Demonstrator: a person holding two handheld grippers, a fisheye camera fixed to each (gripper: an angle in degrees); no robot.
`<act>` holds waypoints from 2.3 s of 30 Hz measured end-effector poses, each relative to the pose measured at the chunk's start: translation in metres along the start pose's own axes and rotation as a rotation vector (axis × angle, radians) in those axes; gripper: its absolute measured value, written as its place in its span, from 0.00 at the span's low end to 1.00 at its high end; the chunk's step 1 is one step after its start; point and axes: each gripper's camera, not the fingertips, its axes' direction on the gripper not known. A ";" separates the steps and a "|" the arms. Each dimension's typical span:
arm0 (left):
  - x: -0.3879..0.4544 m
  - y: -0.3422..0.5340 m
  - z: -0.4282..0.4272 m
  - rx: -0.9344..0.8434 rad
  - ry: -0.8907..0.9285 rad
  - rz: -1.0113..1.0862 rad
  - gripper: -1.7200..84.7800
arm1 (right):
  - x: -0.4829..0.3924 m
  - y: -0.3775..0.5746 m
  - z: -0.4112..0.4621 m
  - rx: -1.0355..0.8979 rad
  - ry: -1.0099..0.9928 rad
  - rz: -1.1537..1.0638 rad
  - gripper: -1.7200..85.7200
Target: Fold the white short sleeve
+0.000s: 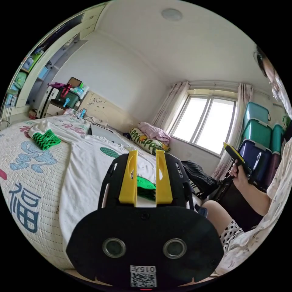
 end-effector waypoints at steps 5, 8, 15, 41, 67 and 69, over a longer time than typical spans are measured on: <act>-0.016 0.019 0.003 -0.045 0.073 -0.067 0.13 | -0.035 0.040 -0.065 0.005 0.013 0.200 0.06; -0.010 0.026 0.014 -0.083 0.169 -0.041 0.13 | -0.053 0.050 -0.091 0.005 0.032 0.173 0.06; 0.074 0.085 0.079 -0.440 0.966 0.047 0.10 | -0.058 0.083 -0.135 0.043 -0.004 0.332 0.03; -0.094 0.082 0.143 -0.183 0.747 -0.434 0.04 | 0.038 -0.015 -0.184 0.109 -0.367 0.776 0.02; -0.050 -0.004 0.237 -0.556 0.277 -0.262 0.13 | 0.318 -0.127 -0.016 0.673 -0.798 1.012 0.01; -0.052 -0.017 0.249 -0.572 0.178 -0.231 0.14 | 0.327 -0.130 0.025 0.634 -0.746 0.995 0.01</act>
